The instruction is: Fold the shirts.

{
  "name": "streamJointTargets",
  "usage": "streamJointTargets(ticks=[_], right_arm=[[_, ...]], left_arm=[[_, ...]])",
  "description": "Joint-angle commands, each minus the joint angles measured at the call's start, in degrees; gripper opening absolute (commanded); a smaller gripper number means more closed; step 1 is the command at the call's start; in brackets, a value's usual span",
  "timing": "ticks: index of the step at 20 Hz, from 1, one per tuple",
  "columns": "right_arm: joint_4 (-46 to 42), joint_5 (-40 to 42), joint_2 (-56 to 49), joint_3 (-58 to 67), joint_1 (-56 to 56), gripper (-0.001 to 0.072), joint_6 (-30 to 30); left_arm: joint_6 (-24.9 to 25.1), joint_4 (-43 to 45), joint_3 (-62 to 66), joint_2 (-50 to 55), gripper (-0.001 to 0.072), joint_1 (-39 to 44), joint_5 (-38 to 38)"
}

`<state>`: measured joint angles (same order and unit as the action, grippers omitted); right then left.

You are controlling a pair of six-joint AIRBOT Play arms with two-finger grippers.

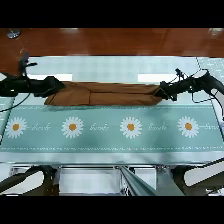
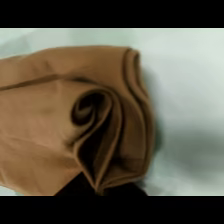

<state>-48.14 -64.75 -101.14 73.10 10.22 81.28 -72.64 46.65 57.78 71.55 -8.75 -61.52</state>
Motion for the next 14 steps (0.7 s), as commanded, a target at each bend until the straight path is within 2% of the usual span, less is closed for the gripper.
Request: streamJointTargets(ticks=[1, 3, 5, 7, 13, 14], right_arm=[[3.5, -0.04, 2.69, 1.05, 0.24, 0.003, -4.46], [-0.92, -3.08, 6.23, 1.03, 1.07, 0.003, -4.44], [-7.21, -5.57, 12.04, -1.05, 1.09, 0.003, -4.15], [-9.97, -5.86, 20.04, -6.05, 1.09, 0.003, -4.17], [-11.1, -6.38, 48.54, -23.21, 1.09, 0.003, 0.04], [-11.17, -7.13, 52.46, -24.22, 1.09, 0.003, 1.44]], left_arm=[[0.74, -1.36, -0.24, 1.97, 0.0026, 4.68, 0.48], [4.33, -5.16, 0.02, 2.78, 0.0027, 7.08, 0.81], [4.55, -5.64, 0.55, 3.23, 0.0026, 10.84, 3.63], [4.5, -5.51, 1.99, 4.22, 0.0026, 16.09, 7.34], [4.22, -5.49, 11.41, 14.88, 0.0025, 34.67, 15.17], [2.16, -4.46, 13.66, 17.29, 0.0025, 37.42, 16.37]])
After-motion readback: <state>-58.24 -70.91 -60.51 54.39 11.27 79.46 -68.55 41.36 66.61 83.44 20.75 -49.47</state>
